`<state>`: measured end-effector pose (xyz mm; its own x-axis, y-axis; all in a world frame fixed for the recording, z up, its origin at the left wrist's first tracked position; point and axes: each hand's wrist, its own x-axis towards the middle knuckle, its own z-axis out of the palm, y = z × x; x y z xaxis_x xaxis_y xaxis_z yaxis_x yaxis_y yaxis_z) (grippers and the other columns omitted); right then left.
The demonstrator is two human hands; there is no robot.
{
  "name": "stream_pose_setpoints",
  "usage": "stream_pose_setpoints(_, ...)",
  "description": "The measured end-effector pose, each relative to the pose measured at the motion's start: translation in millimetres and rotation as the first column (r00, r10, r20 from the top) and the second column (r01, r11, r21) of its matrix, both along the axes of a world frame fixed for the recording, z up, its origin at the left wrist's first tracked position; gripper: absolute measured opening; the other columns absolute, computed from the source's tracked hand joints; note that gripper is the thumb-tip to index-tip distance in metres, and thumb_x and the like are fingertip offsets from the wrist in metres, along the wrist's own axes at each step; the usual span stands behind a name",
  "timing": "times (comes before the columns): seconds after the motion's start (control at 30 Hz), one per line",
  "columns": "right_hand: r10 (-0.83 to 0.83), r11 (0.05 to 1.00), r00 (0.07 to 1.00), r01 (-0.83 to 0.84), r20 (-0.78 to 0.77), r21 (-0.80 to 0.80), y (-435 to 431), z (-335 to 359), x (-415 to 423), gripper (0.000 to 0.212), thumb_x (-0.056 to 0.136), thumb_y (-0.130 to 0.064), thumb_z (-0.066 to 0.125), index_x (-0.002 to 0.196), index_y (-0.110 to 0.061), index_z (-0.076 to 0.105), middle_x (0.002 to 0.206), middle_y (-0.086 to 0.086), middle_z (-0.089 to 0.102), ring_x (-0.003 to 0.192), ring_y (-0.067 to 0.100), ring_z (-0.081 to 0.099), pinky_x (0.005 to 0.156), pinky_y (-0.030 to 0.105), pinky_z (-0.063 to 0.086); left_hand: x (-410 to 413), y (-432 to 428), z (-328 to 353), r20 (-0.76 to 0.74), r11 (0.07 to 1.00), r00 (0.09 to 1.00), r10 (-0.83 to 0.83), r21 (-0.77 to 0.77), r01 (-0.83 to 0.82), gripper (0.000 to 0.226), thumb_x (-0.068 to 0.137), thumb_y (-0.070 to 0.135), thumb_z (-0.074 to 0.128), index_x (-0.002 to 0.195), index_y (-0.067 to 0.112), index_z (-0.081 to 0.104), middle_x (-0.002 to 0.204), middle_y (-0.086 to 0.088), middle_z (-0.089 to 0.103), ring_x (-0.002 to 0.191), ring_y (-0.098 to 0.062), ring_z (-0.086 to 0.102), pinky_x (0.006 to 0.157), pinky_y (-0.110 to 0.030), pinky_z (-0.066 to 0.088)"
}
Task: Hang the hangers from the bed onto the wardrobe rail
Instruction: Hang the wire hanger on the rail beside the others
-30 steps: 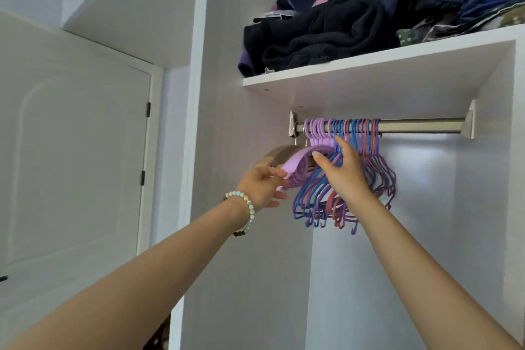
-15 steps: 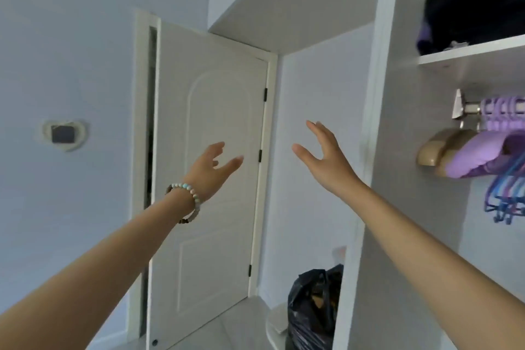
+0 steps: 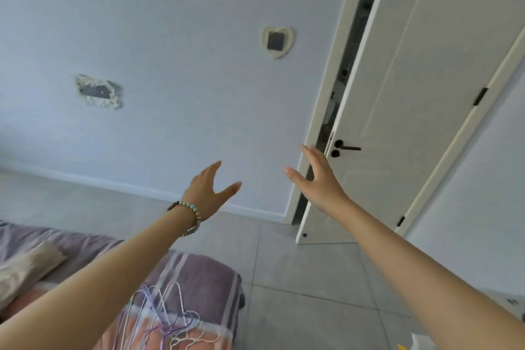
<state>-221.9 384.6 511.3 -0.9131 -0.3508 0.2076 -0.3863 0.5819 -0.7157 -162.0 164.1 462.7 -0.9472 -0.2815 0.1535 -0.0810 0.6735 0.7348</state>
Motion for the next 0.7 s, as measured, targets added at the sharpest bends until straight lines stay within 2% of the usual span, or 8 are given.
stream_pose_setpoints(0.2,0.134,0.986,0.973,-0.149,0.185,0.069,-125,-138,4,0.071,0.090,-0.048,0.054,0.148,-0.033,0.017,0.159,-0.012,0.000,0.146,0.007,0.003,0.116,0.030,0.012,42,-110,-132,0.255,0.985,0.951,0.173,-0.057,-0.164,0.080,0.084,0.053,0.054,0.146,0.014,0.022,0.151,-0.008,0.029,0.139,-0.026,0.028,0.114,-0.039,0.025)
stream_pose_setpoints(0.33,0.174,0.971,0.946,-0.212,0.273,0.114,-181,-230,18,0.070,0.089,-0.044,0.056,0.148,-0.027,0.022,0.159,-0.005,0.008,0.146,0.010,0.008,0.115,0.029,0.012,78,-162,-219,0.388,0.968,0.887,0.250,-0.091,-0.233,0.081,0.084,0.056,0.053,0.146,0.013,0.023,0.153,-0.008,0.026,0.139,-0.025,0.027,0.114,-0.038,0.026)
stream_pose_setpoints(0.5,0.199,0.941,0.888,-0.291,0.414,0.174,-217,-340,43,0.069,0.089,-0.041,0.058,0.148,-0.026,0.025,0.158,-0.005,0.011,0.145,0.011,0.011,0.114,0.029,0.015,117,-202,-321,0.541,0.939,0.774,0.328,-0.095,-0.331,0.081,0.084,0.057,0.051,0.145,0.012,0.023,0.152,-0.006,0.026,0.139,-0.025,0.027,0.114,-0.037,0.025)
stream_pose_setpoints(0.7,0.172,0.922,0.806,-0.334,0.567,0.196,-232,-454,78,0.067,0.089,-0.033,0.061,0.146,-0.019,0.030,0.156,0.002,0.020,0.143,0.014,0.020,0.113,0.028,0.019,156,-212,-425,0.716,0.921,0.616,0.329,-0.100,-0.376,0.086,0.084,0.058,0.051,0.147,0.011,0.017,0.153,-0.008,0.024,0.139,-0.027,0.027,0.113,-0.041,0.028)
